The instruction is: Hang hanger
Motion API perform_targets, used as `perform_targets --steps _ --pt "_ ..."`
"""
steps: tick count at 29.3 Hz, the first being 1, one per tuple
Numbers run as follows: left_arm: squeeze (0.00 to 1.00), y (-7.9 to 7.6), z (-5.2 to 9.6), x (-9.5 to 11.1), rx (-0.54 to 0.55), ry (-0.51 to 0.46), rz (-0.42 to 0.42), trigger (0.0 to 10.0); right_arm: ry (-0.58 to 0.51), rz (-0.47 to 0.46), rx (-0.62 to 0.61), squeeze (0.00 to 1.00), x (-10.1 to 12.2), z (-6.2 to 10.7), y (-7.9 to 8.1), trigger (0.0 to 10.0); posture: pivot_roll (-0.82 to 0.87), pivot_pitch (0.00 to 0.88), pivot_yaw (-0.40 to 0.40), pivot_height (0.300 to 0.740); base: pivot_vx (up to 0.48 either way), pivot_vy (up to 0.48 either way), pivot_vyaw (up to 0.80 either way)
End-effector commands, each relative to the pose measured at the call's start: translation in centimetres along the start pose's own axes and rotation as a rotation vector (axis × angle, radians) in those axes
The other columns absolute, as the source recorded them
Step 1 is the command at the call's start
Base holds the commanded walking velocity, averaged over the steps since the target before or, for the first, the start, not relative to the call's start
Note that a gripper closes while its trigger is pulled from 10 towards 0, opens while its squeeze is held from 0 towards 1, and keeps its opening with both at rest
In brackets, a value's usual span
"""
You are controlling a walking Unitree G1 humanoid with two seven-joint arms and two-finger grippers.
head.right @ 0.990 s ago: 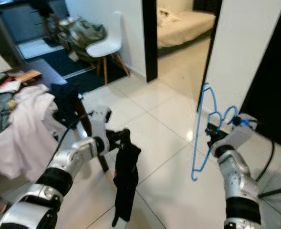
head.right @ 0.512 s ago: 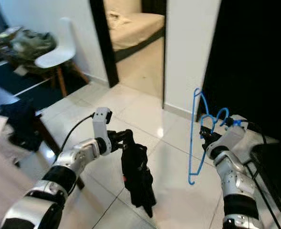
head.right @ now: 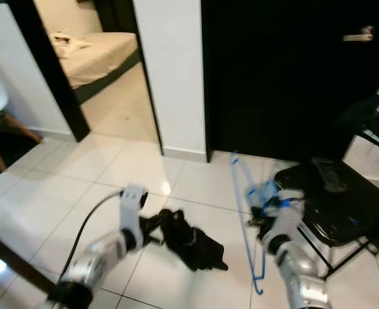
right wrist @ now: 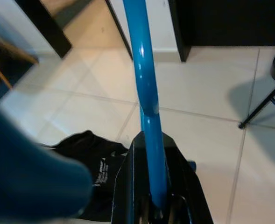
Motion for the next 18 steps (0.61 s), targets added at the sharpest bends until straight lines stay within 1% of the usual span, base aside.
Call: perform_targets --steps 1,2,4,5,6,7,8,9,10,11,13,15,16,18 --pt "0.00 -0.1 0.1 0.9 0.026 -0.081 -0.014 10.0 -0.028 0.080 0.031 0.00 0.9 -0.8 0.6 10.0 -0.11 0.000 -0.023 0.740 0.000 0.000 -0.80" --pt "0.00 -0.1 -0.1 0.9 0.047 -0.094 -0.017 10.0 -0.004 0.097 0.047 0.00 0.7 -1.1 0.5 10.0 -0.07 0.000 -0.078 0.740 0.000 0.000 -0.80" --pt "0.00 -0.1 -0.3 0.9 0.059 -0.103 -0.022 10.0 0.011 0.106 0.057 0.00 0.6 -1.2 0.4 10.0 -0.06 0.000 -0.091 0.740 0.000 0.000 -0.80" --pt "0.00 -0.1 -0.6 0.9 0.067 -0.105 -0.019 10.0 0.024 0.106 0.078 0.00 0.6 -1.4 0.4 10.0 -0.05 0.000 -0.113 0.740 0.000 0.000 -0.80" --pt "0.00 -0.1 -0.6 0.9 0.067 -0.105 -0.019 10.0 0.024 0.106 0.078 0.00 0.6 -1.4 0.4 10.0 -0.05 0.000 -0.113 0.740 0.000 0.000 -0.80" --pt "0.00 0.1 -0.6 0.8 0.080 -0.117 -0.012 10.0 0.042 0.082 0.120 0.00 0.5 -1.5 0.8 10.0 -0.02 0.000 -0.159 0.740 0.000 0.000 -0.80" --pt "0.00 0.1 -0.5 0.7 0.081 -0.126 -0.002 10.0 0.046 0.081 0.139 0.00 0.4 -1.5 1.1 10.0 0.00 0.000 -0.196 0.740 0.000 0.000 -0.80" --pt "0.00 0.0 -0.2 0.8 0.078 -0.136 0.012 10.0 0.053 0.102 0.153 0.00 0.2 -1.6 1.5 10.0 0.00 0.000 -0.207 0.740 0.000 0.000 -0.80" --pt "0.00 0.0 -0.2 0.8 0.078 -0.136 0.012 10.0 0.053 0.102 0.153 0.00 0.2 -1.6 1.5 10.0 0.00 0.000 -0.207 0.740 0.000 0.000 -0.80" --pt "0.00 -0.1 -0.1 0.8 0.057 -0.140 0.018 10.0 0.070 0.129 0.182 0.00 -0.2 -1.9 2.4 10.0 0.03 0.000 -0.248 0.740 0.000 0.000 -0.80" --pt "0.00 -0.5 0.2 1.0 0.021 -0.127 -0.014 10.0 0.059 0.164 0.225 0.00 0.1 -2.5 3.5 10.0 0.04 0.000 -0.238 0.740 0.000 0.000 -0.80" --pt "0.00 -0.7 0.4 1.0 0.007 -0.104 -0.038 10.0 0.029 0.115 0.221 0.00 0.9 -2.8 3.2 10.0 0.04 0.000 -0.220 0.740 0.000 0.000 -0.44" --pt "0.00 -0.7 0.4 1.0 0.007 -0.104 -0.038 10.0 0.029 0.115 0.221 0.00 0.9 -2.8 3.2 10.0 0.04 0.000 -0.220 0.740 0.000 0.000 -0.44" --pt "0.00 -0.6 0.5 1.2 0.005 -0.111 -0.053 10.0 0.006 0.050 0.205 0.00 1.0 -2.8 2.8 10.0 0.02 0.000 -0.191 0.740 0.000 0.000 0.00"
Point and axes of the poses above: a point about 5 cm out from each wrist's last joint towards the gripper, its own z axis pointing back from the gripper into the wrist, its own x axis along the axis of the wrist's last joint, y = z × x, the point moved 2 cm from there along -z, pointing out of the wrist towards the gripper, and after that the axes turned 6 degrees about z, right-handed, at the moved point
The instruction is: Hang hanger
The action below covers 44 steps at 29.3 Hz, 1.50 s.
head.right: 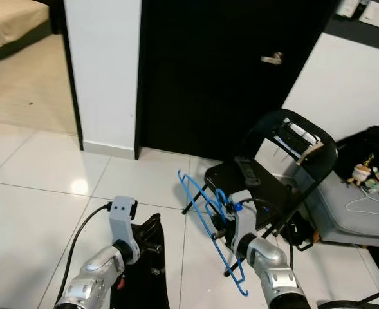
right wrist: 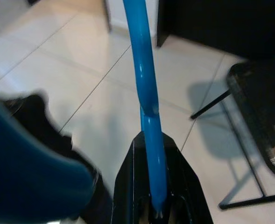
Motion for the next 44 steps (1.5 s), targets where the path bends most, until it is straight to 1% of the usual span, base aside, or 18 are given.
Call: perform_targets --steps 1,2,3,4,5,6,7,8,10,12,16,19,24,28,29,33,38,44 --pt "0.00 0.0 0.1 0.3 -0.020 0.003 -0.046 10.0 -0.031 -0.065 -0.045 0.00 -0.3 0.5 -0.8 10.0 0.00 0.000 -0.148 0.740 0.000 0.000 0.00" --pt "0.00 0.3 0.1 0.8 -0.023 -0.004 -0.068 10.0 -0.047 -0.078 -0.065 0.00 -0.2 0.6 -0.9 10.0 -0.01 0.000 -0.119 0.740 0.000 0.000 0.00" --pt "0.00 0.4 0.0 1.2 -0.031 -0.008 -0.074 10.0 -0.058 -0.090 -0.082 0.00 -0.2 0.7 -1.0 10.0 -0.02 0.000 -0.111 0.740 0.000 0.000 -0.71" --pt "0.00 0.4 0.0 1.2 -0.031 -0.008 -0.074 10.0 -0.058 -0.090 -0.082 0.00 -0.2 0.7 -1.0 10.0 -0.02 0.000 -0.111 0.740 0.000 0.000 -0.71" --pt "0.00 0.6 -0.2 1.7 -0.037 -0.017 -0.069 10.0 -0.066 -0.107 -0.100 0.00 -0.2 0.7 -1.1 10.0 -0.04 0.000 -0.070 0.740 0.000 0.000 -0.80" --pt "0.00 0.7 -0.2 1.9 -0.042 -0.022 -0.059 10.0 -0.070 -0.114 -0.109 0.00 -0.3 0.6 -1.2 10.0 -0.05 0.000 -0.061 0.740 0.000 0.000 -0.80" --pt "0.00 0.7 -0.2 1.9 -0.042 -0.022 -0.059 10.0 -0.070 -0.114 -0.109 0.00 -0.3 0.6 -1.2 10.0 -0.05 0.000 -0.061 0.740 0.000 0.000 -0.80" --pt "0.00 0.7 -0.6 1.7 -0.047 -0.004 -0.082 10.0 -0.081 -0.139 -0.124 0.00 -0.4 0.6 -1.1 10.0 -0.06 0.000 -0.023 0.740 0.000 0.000 -0.80" --pt "0.00 0.8 -0.7 1.3 -0.042 0.026 -0.094 10.0 -0.078 -0.140 -0.133 0.00 -0.7 0.6 -1.1 10.0 -0.08 0.000 -0.008 0.740 0.000 0.000 -0.80" --pt "0.00 0.9 -0.6 1.0 -0.039 0.039 -0.093 10.0 -0.075 -0.137 -0.136 0.00 -0.8 0.6 -1.0 10.0 -0.08 0.000 -0.008 0.740 0.000 0.000 -0.80" --pt "0.00 1.3 -0.5 1.3 -0.039 0.029 -0.056 10.0 -0.077 -0.177 -0.156 0.00 -1.4 1.3 -1.5 10.0 -0.09 0.000 -0.011 0.740 0.000 0.000 -0.80" --pt "0.00 1.5 -0.3 1.0 -0.035 0.042 -0.064 10.0 -0.066 -0.179 -0.142 0.00 -1.5 1.4 -1.4 10.0 -0.09 0.000 -0.014 0.740 0.000 0.000 -0.80" --pt "0.00 1.7 0.0 0.7 -0.072 0.061 -0.040 10.0 -0.053 -0.173 -0.123 0.00 -1.7 1.3 -1.1 10.0 -0.10 0.000 -0.017 0.740 0.000 0.000 -0.80" --pt "0.00 0.9 0.2 0.1 -0.175 0.120 -0.041 10.0 -0.050 -0.176 -0.110 0.00 -1.9 1.7 -1.0 10.0 -0.12 0.000 -0.004 0.740 0.000 0.000 -0.80" --pt "0.00 0.6 0.5 -0.3 -0.229 0.150 -0.032 10.0 -0.049 -0.180 -0.105 0.00 -2.0 1.8 -1.0 10.0 -0.14 0.000 0.012 0.740 0.000 0.000 -0.80" --pt "0.00 0.5 0.8 -0.4 -0.262 0.166 -0.018 10.0 -0.048 -0.186 -0.099 0.00 -2.1 2.0 -1.0 10.0 -0.15 0.000 0.026 0.740 0.000 0.000 -0.80" --pt "0.00 0.7 0.8 -0.2 -0.266 0.150 0.020 10.0 -0.047 -0.191 -0.093 0.00 -2.1 2.2 -0.9 10.0 -0.16 0.000 0.031 0.740 0.000 0.000 -0.80" --pt "0.00 0.7 0.8 -0.1 -0.265 0.134 0.024 10.0 -0.037 -0.189 -0.072 0.00 -2.2 2.2 -0.8 10.0 -0.15 0.000 0.016 0.740 0.000 0.000 -0.80"
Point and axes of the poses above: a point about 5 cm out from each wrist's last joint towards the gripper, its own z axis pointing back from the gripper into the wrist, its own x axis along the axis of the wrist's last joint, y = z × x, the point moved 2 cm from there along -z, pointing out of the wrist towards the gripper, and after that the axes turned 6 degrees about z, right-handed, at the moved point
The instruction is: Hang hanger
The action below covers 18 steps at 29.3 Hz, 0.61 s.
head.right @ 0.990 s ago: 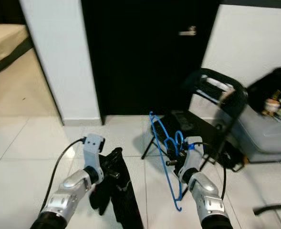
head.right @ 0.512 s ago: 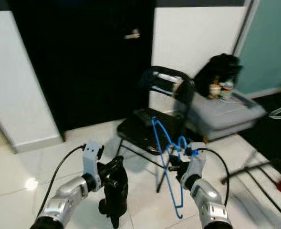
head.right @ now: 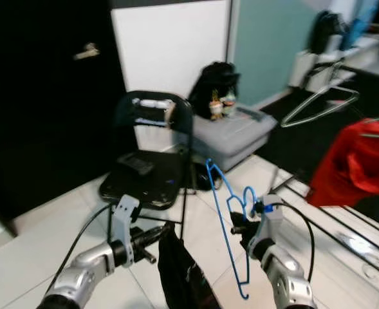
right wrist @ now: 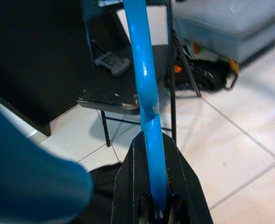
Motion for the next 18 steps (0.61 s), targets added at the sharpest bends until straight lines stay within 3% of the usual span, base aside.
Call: perform_targets --steps 1,3,5,6,8,9,10,12,14,15,16,17,18 --pt "0.00 0.0 0.1 0.2 -0.007 -0.013 0.004 10.0 0.010 0.009 0.024 0.00 0.1 -0.1 0.2 10.0 -0.14 0.000 0.010 0.740 0.000 0.000 -0.80" --pt "0.00 -0.1 0.1 0.3 -0.008 -0.011 -0.002 10.0 0.012 0.009 0.029 0.00 0.1 -0.1 0.3 10.0 -0.14 0.000 0.010 0.740 0.000 0.000 -0.80" --pt "0.00 -0.6 0.3 0.8 -0.048 0.001 -0.132 10.0 0.019 0.017 0.056 0.00 0.1 0.0 0.5 10.0 -0.14 0.000 0.004 0.740 0.000 0.000 -0.80" --pt "0.00 -1.1 0.3 1.4 -0.092 0.024 -0.272 10.0 0.017 0.022 0.086 0.00 0.3 0.1 0.7 10.0 -0.14 0.000 0.002 0.740 0.000 0.000 -0.80" --pt "0.00 -1.1 0.3 1.4 -0.092 0.024 -0.272 10.0 0.017 0.022 0.086 0.00 0.3 0.1 0.7 10.0 -0.14 0.000 0.002 0.740 0.000 0.000 -0.80" --pt "0.00 -1.2 0.3 1.6 -0.103 0.032 -0.311 10.0 0.015 0.023 0.094 0.00 0.3 0.2 0.8 10.0 -0.14 0.000 0.002 0.740 0.000 0.000 -0.80" --pt "0.00 -1.6 0.3 2.8 -0.135 0.034 -0.401 10.0 0.011 0.051 0.119 0.00 0.6 0.5 0.9 10.0 -0.14 0.000 0.001 0.740 0.000 0.000 -0.80" --pt "0.00 -1.6 0.3 2.8 -0.135 0.034 -0.401 10.0 0.011 0.051 0.119 0.00 0.6 0.5 0.9 10.0 -0.14 0.000 0.001 0.740 0.000 0.000 -0.80" --pt "0.00 -2.7 0.0 7.0 -0.170 -0.009 -0.663 10.0 0.006 0.109 0.176 0.00 1.4 1.5 0.6 10.0 -0.14 0.000 0.015 0.740 0.000 0.000 -0.80" --pt "0.00 -2.7 0.0 7.0 -0.170 -0.009 -0.663 10.0 0.006 0.109 0.176 0.00 1.4 1.5 0.6 10.0 -0.14 0.000 0.015 0.740 0.000 0.000 -0.80" --pt "0.00 -3.3 -0.1 9.0 -0.182 -0.029 -0.797 10.0 -0.008 0.132 0.201 0.00 2.1 2.0 0.4 10.0 -0.15 0.000 0.024 0.740 0.000 0.000 -0.80" --pt "0.00 -3.3 -0.1 9.0 -0.182 -0.029 -0.797 10.0 -0.008 0.132 0.201 0.00 2.1 2.0 0.4 10.0 -0.15 0.000 0.024 0.740 0.000 0.000 -0.80" --pt "0.00 -3.7 -0.1 10.1 -0.186 -0.041 -0.872 10.0 -0.017 0.144 0.214 0.00 2.6 2.3 0.3 10.0 -0.15 0.000 0.027 0.740 0.000 0.000 -0.80"
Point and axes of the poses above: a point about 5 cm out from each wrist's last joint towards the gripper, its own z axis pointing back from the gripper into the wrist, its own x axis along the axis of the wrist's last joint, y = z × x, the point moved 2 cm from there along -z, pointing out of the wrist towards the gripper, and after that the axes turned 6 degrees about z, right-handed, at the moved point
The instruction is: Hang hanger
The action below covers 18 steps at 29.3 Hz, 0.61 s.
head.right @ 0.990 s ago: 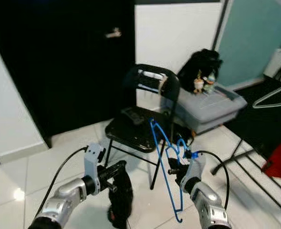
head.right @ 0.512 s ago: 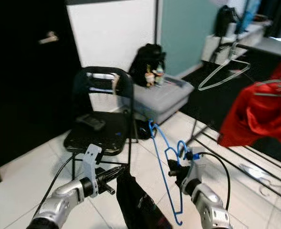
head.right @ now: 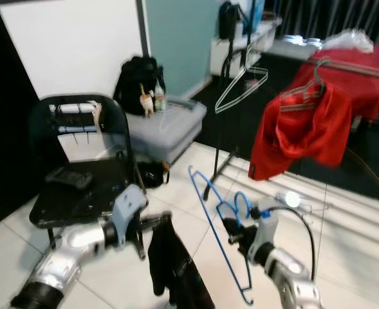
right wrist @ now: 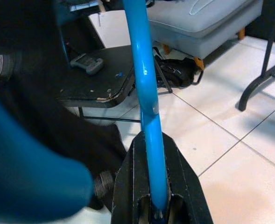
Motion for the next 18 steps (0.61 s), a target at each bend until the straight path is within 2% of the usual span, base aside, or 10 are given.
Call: perform_targets --steps 1,2,3,5,8,11,12,15,17,18 --pt "0.00 0.5 -0.5 3.4 -0.029 -0.055 -0.229 10.0 -0.054 0.021 0.042 0.00 1.8 0.7 -0.1 10.0 -0.16 0.000 0.037 0.740 0.000 0.000 -0.80" --pt "0.00 1.0 -0.5 4.1 -0.026 -0.043 -0.325 10.0 -0.072 0.032 0.071 0.00 2.6 1.2 0.0 10.0 -0.16 0.000 0.044 0.740 0.000 0.000 -0.80" --pt "0.00 1.0 -0.5 4.1 -0.026 -0.043 -0.325 10.0 -0.072 0.032 0.071 0.00 2.6 1.2 0.0 10.0 -0.16 0.000 0.044 0.740 0.000 0.000 -0.80" --pt "0.00 2.4 -0.7 5.9 -0.011 -0.009 -0.553 10.0 -0.104 0.074 0.184 0.00 4.5 2.5 0.9 10.0 -0.17 0.000 0.055 0.740 0.000 0.000 0.00" --pt "0.00 2.6 -0.7 6.4 -0.010 -0.007 -0.594 10.0 -0.108 0.080 0.218 0.00 4.8 2.8 1.2 10.0 -0.17 0.000 0.056 0.740 0.000 0.000 0.00" --pt "0.00 4.2 -0.1 6.3 -0.009 0.118 -0.747 10.0 -0.072 0.121 0.285 0.00 5.1 4.1 1.4 10.0 -0.16 0.000 0.062 0.740 0.000 0.000 0.00" --pt "0.00 4.2 -0.1 6.3 -0.009 0.118 -0.747 10.0 -0.072 0.121 0.285 0.00 5.1 4.1 1.4 10.0 -0.16 0.000 0.062 0.740 0.000 0.000 0.00" --pt "0.00 5.1 0.6 5.5 -0.021 0.209 -0.760 10.0 -0.056 0.156 0.298 0.00 5.4 5.0 1.0 10.0 -0.16 0.000 0.066 0.740 0.000 0.000 0.00" --pt "0.00 5.6 1.6 3.8 -0.053 0.321 -0.743 10.0 -0.054 0.201 0.272 0.00 5.8 5.6 0.3 10.0 -0.16 0.000 0.068 0.740 0.000 0.000 0.00" --pt "0.00 5.6 1.6 3.8 -0.053 0.321 -0.743 10.0 -0.054 0.201 0.272 0.00 5.8 5.6 0.3 10.0 -0.16 0.000 0.068 0.740 0.000 0.000 0.00"
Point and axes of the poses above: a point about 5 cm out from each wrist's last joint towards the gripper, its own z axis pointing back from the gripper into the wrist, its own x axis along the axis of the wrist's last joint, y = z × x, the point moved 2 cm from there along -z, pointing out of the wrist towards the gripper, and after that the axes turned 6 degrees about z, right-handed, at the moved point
